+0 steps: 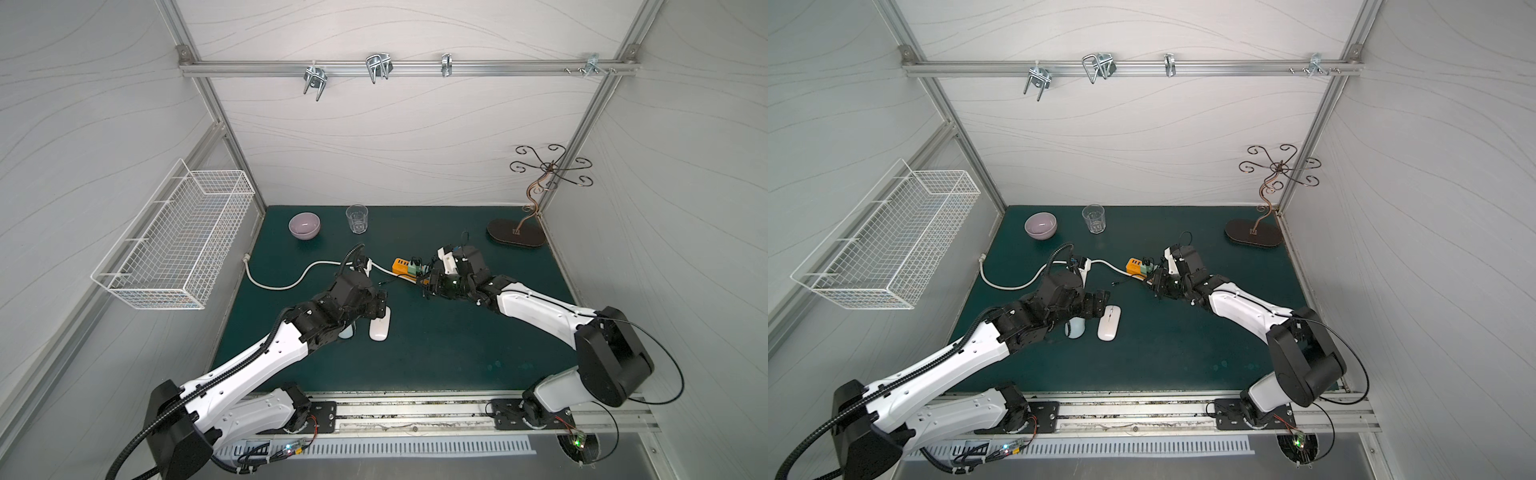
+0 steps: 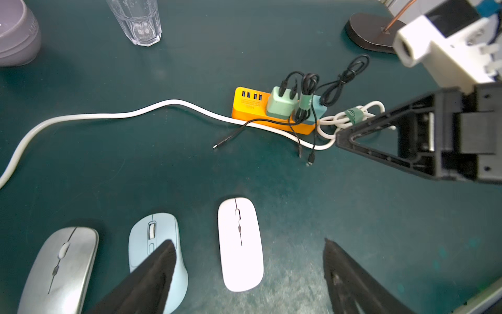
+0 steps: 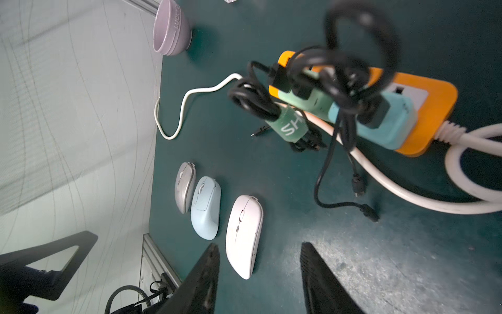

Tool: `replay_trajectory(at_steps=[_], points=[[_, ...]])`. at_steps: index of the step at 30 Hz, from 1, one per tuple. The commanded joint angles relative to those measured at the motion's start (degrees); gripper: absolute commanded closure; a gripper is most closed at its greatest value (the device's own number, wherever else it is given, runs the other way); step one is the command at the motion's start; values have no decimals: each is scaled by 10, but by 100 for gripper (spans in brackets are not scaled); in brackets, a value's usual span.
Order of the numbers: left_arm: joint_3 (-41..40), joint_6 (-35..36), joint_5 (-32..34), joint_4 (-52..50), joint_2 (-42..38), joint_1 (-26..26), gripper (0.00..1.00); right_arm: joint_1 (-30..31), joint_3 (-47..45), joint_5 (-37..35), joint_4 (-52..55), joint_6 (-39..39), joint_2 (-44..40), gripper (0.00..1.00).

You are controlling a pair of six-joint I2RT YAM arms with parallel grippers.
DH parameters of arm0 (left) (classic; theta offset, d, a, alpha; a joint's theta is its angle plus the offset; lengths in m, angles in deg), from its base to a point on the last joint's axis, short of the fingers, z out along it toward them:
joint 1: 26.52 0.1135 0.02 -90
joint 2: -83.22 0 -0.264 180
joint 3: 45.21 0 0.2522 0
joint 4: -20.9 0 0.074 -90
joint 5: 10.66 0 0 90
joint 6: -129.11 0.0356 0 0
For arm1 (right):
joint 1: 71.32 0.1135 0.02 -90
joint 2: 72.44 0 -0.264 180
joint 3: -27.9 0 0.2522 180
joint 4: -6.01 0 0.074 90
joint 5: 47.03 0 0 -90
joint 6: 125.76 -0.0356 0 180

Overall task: Unplug the wireless mouse
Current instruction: Remove the plug from the socket.

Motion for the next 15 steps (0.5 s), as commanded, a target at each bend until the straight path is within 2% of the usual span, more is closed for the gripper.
replay_trajectory(at_steps=[1,5,9,15], points=[[23,15,-42,43,37,28,18,-12,3,-7,25,15,-20,49],[34,31,-108,108,94,68,22,-24,-23,-31,39,20,-62,49],[54,46,-138,163,158,95,23,-45,-35,-50,59,46,-99,48],[108,30,-205,191,257,135,26,-65,12,-60,88,97,-59,53]])
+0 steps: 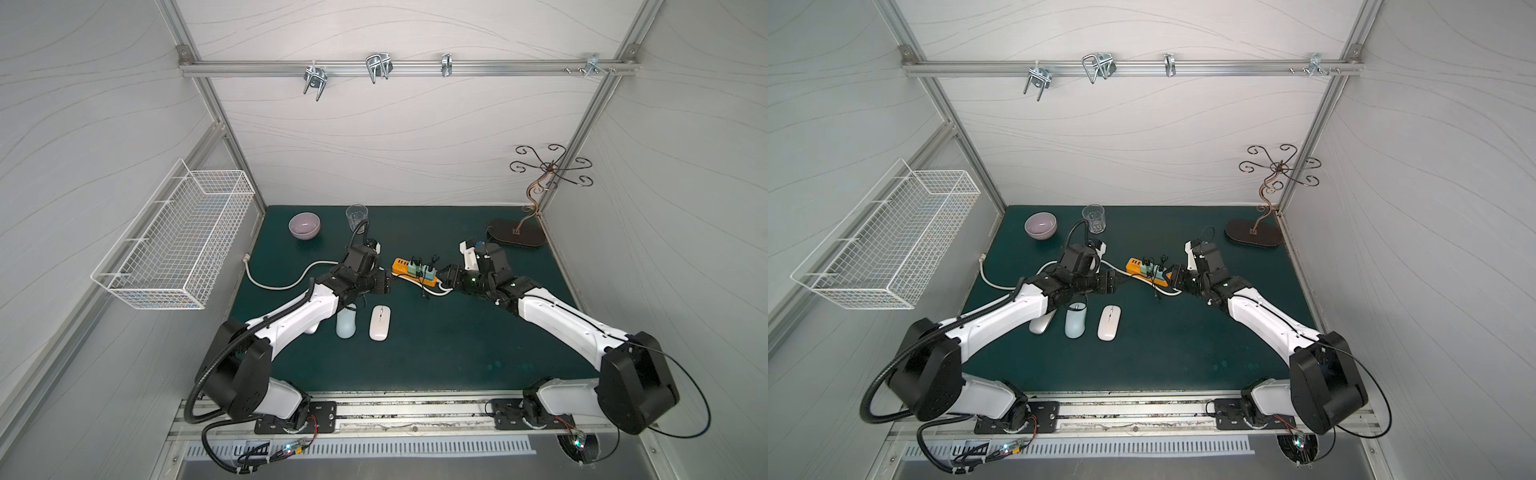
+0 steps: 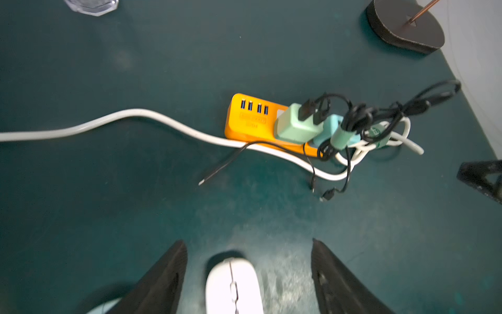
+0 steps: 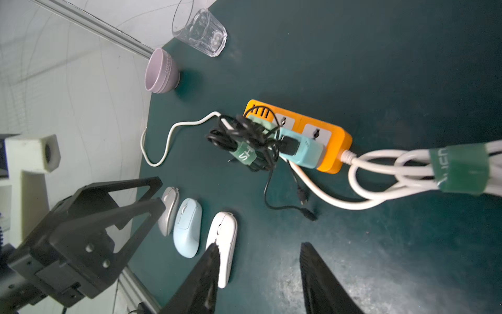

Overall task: Unplug the wireless mouse
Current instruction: Remove the plug from the socket.

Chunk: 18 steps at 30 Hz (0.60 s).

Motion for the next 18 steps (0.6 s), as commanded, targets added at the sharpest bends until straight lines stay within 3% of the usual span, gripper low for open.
replay_trajectory(at_steps=[1,7,18], points=[[46,-3,-48,52,33,18,26,-7,27,-11,29,42,28,56],[92,-2,-81,55,84,28,28,-13,36,-8,23,48,60,64],[94,-18,-114,87,133,32,31,-15,52,14,27,84,96,60]])
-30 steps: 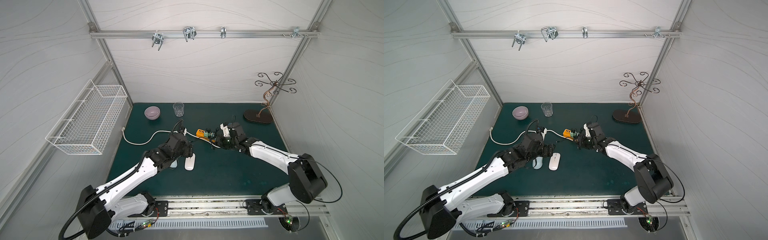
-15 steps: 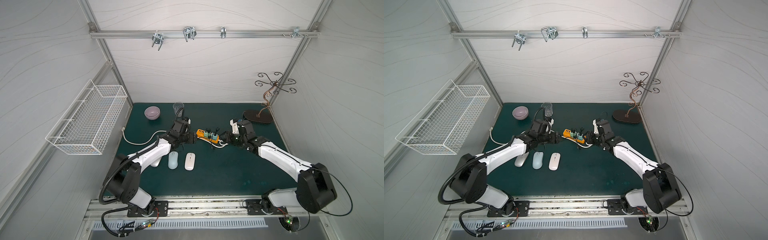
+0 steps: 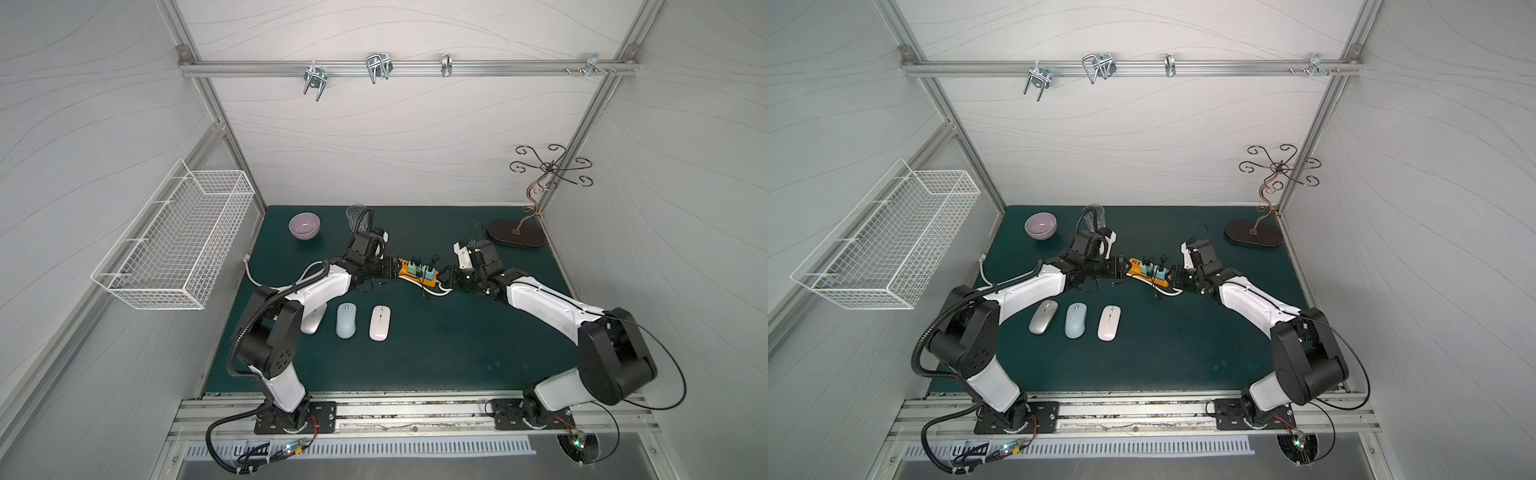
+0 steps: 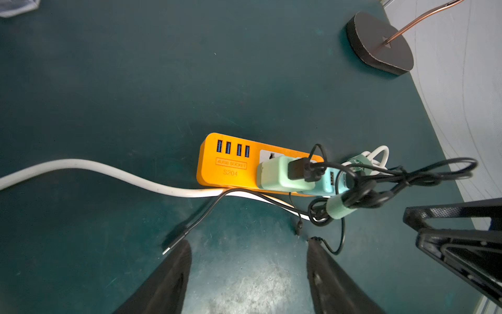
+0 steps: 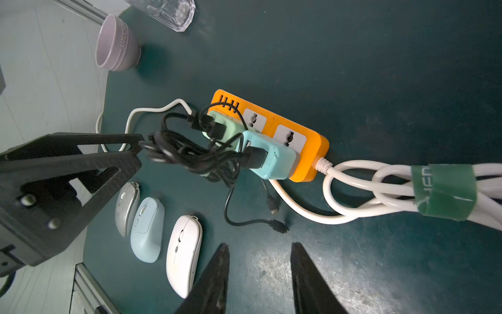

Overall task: Unplug the wireless mouse
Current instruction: Remove the plug from the socket.

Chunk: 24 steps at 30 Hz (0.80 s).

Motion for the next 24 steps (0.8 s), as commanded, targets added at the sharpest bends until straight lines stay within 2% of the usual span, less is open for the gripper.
replay_trajectory(at_steps=[1,7,10,12,20,24], points=[[16,-11,-16,34,5,4,32,-4,25,7,12,26,19,60],[11,-16,-39,42,1,4,34,-3,53,1,14,35,54,63],[6,-27,-62,55,11,3,38,-4,66,1,12,37,68,63],[3,-35,-75,62,18,3,45,-3,77,0,14,39,79,63],[0,-35,-73,60,20,3,54,-3,102,6,15,42,106,64],[-2,-38,-78,61,19,3,55,-1,106,0,15,44,110,64]])
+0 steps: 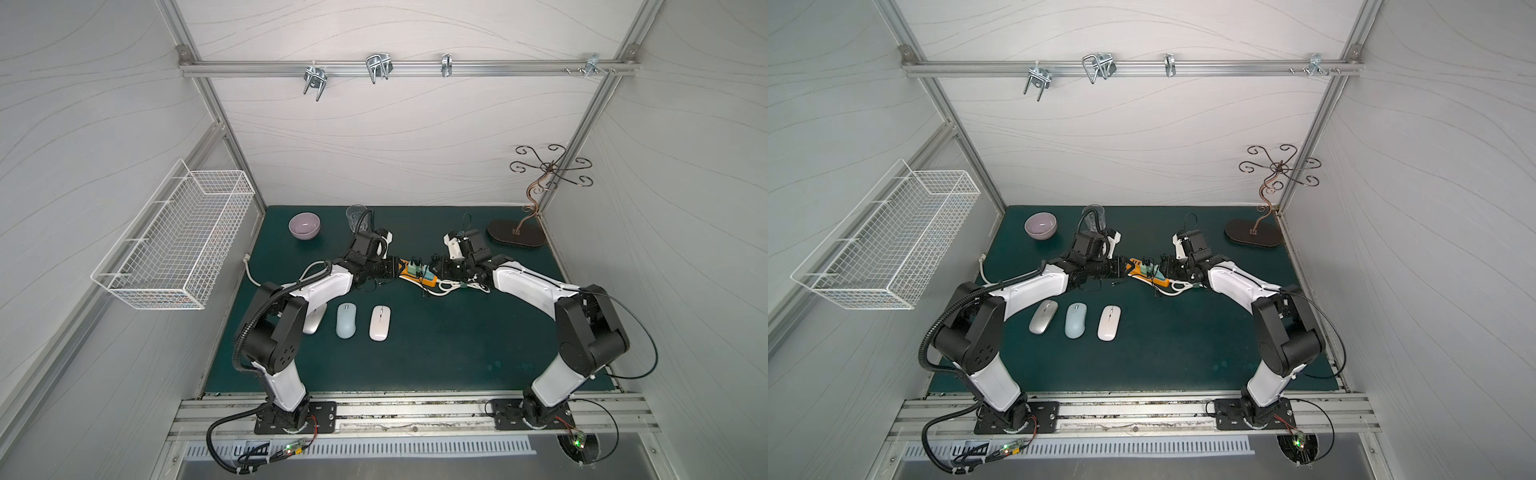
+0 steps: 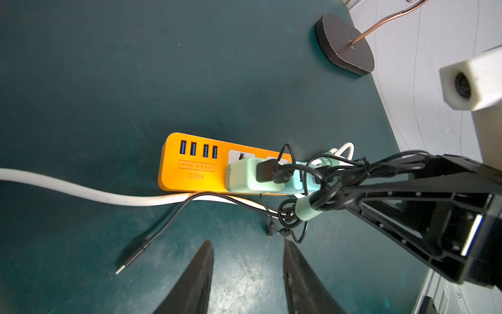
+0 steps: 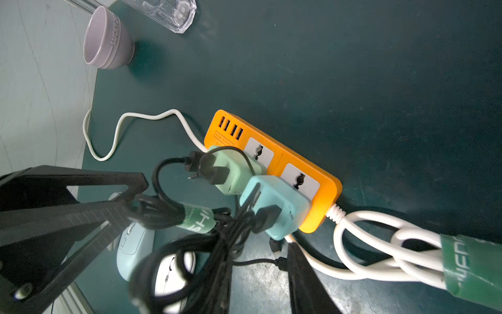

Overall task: Unplug the wireless mouse
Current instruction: Remove the plug from the socket.

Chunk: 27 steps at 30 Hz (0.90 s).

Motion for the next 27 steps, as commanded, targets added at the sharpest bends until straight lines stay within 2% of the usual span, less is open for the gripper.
replay_trajectory(at_steps=[1,14,17,20,27], points=[[-1,-10,-12,22,6,3,55,2,14,-5,11,11,9,64],[-10,-17,-22,22,-8,2,55,34,46,-73,33,48,25,63],[-11,-17,-21,20,-9,1,55,34,52,-77,50,51,26,59],[-12,-15,-20,17,-10,2,55,37,26,-82,42,53,8,50],[-13,-15,-23,18,-9,1,54,35,-50,-76,-22,85,-44,48]])
